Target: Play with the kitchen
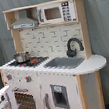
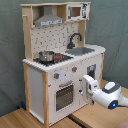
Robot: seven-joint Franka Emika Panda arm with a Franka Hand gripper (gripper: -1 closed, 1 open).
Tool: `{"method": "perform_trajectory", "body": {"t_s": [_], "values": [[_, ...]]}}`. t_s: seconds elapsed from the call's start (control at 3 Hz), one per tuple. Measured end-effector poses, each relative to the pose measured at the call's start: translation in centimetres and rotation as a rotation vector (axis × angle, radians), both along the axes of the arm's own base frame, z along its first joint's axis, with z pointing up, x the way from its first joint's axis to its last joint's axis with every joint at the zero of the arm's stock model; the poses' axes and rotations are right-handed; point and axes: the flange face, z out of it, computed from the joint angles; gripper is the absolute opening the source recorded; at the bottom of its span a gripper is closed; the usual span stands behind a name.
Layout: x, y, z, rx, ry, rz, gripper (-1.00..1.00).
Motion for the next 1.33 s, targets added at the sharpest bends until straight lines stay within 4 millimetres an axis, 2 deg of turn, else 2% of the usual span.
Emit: {"method": "perform_trajectory", "body": {"t_s": [0.67,1.0,1.33], "values": [[3.0,2.4,1.5,0.013,0.030,0.089,1.00],[3.7,2.6,1.0,0.004,0.072,0.145,1.00],[3.6,2.0,0.5,-0.010,0.116,0.200,1.00]]}}
